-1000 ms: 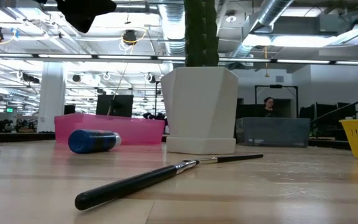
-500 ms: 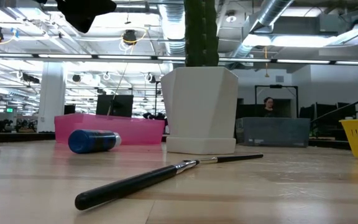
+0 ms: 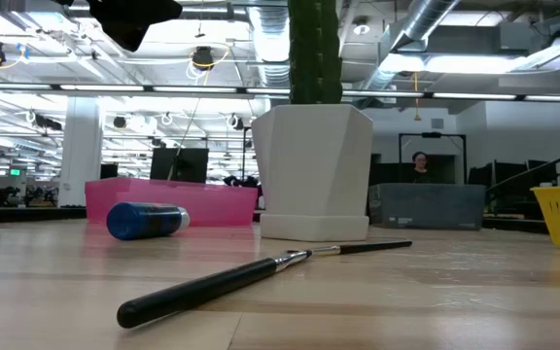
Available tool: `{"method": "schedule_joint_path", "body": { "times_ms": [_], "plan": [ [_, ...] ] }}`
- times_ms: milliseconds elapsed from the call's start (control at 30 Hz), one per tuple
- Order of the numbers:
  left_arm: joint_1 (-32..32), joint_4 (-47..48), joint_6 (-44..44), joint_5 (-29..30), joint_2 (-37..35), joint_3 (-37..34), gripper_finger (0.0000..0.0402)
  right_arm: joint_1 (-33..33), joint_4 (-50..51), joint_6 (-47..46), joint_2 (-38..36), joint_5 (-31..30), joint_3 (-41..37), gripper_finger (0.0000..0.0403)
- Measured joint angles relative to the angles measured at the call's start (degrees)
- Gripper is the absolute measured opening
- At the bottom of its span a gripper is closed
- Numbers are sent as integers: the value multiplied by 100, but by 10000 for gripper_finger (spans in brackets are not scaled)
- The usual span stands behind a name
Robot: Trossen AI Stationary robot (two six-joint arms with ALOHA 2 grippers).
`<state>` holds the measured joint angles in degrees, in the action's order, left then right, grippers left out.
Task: Pick & Place Paint Supplies
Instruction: Put the top foundation brush into the black bin
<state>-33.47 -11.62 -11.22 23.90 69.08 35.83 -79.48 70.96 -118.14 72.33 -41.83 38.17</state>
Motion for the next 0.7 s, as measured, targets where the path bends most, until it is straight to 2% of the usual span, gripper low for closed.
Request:
{"method": "schedule_joint_path", "body": {
  "times_ms": [300, 700],
  "plan": [
    [0, 0, 20, 0, 0, 0, 225, 0, 24, -47, -1, -25, 0, 213],
    [0, 2, 86, -2, 0, 0, 225, 48, 276, -672, -2, -411, 17, 213]
  ]
}}
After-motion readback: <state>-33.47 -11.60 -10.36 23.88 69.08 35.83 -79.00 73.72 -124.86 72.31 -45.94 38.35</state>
